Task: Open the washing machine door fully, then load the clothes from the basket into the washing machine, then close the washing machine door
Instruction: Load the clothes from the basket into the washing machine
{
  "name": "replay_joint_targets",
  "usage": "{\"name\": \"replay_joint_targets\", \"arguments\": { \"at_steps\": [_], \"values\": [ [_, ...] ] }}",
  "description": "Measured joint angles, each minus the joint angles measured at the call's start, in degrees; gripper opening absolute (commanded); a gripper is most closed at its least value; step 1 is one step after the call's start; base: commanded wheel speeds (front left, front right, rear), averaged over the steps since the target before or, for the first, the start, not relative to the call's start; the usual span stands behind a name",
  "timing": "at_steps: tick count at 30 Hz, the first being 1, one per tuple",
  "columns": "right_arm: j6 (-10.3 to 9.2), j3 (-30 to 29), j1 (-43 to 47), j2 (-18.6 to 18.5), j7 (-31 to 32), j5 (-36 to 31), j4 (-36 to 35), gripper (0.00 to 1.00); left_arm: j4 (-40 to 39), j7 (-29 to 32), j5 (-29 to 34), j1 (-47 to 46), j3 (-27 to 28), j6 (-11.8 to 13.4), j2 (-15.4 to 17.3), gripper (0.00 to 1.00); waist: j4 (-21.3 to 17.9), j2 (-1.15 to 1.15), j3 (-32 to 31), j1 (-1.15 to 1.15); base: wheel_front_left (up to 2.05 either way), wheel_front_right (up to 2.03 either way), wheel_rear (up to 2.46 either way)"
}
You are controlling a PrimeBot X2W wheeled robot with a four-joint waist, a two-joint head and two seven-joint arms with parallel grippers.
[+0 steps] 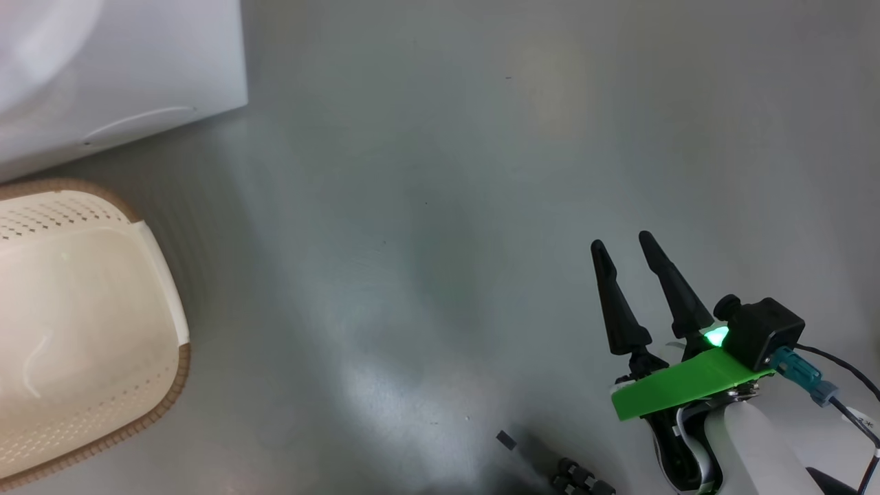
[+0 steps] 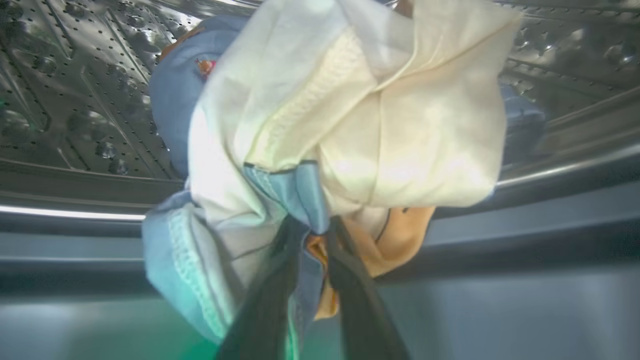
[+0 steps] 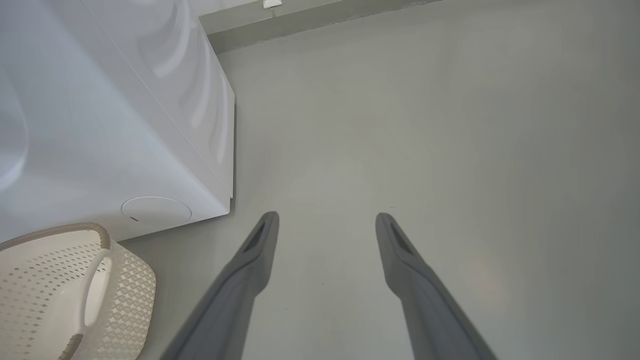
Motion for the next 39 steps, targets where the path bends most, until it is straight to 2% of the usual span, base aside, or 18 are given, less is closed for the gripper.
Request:
{"name": "replay_joint_targets", "arguments": {
  "at_steps": [5,12,18,24,29,35,39],
  "values": [
    [0.0,0.0,-0.01,0.01,-0.01,1.42,-0.63,1.0,0.15,0.23,-0.35,-1.48,0.13,-0.02,0.23,0.0,0.14,0.0,0.6,0.0,0.0,0.0,0.0],
    [0.0,0.21,-0.05,0.03,0.0,1.98,-1.1,1.0,0.01,-4.65,-0.78,-2.81,1.11,-0.19,0.67,0.0,0.24,0.0,1.44,-0.01,0.0,0.0,0.0],
    [0.0,1.08,-0.69,0.04,-0.01,2.42,-1.59,1.0,-0.81,-11.23,-0.24,-4.88,1.83,-0.59,1.82,0.0,-0.69,0.0,2.53,-0.01,0.0,0.0,0.0],
    [0.0,2.12,-1.21,0.08,-0.01,2.91,-2.41,1.0,-0.82,-21.75,0.91,-8.84,2.74,-0.58,3.1,0.0,-2.52,0.0,4.03,-0.01,0.0,0.0,0.0],
    [0.0,2.64,-1.21,0.1,-0.01,3.64,-3.1,1.0,0.14,-28.18,1.96,-12.95,3.25,-0.6,4.41,0.0,-4.31,0.0,5.65,0.0,0.0,0.0,0.0],
    [0.0,3.37,-1.21,0.16,-0.01,4.89,-3.85,1.0,3.3,-32.37,2.25,-16.66,4.5,-0.49,5.14,0.0,-6.14,0.0,7.68,0.0,0.0,0.0,0.0],
    [0.0,3.34,-1.21,0.18,-0.01,4.9,-4.05,1.0,5.19,-32.74,2.3,-17.73,4.7,-0.44,5.22,0.01,-6.53,0.0,8.41,0.0,0.0,0.0,0.0]
  ]
}}
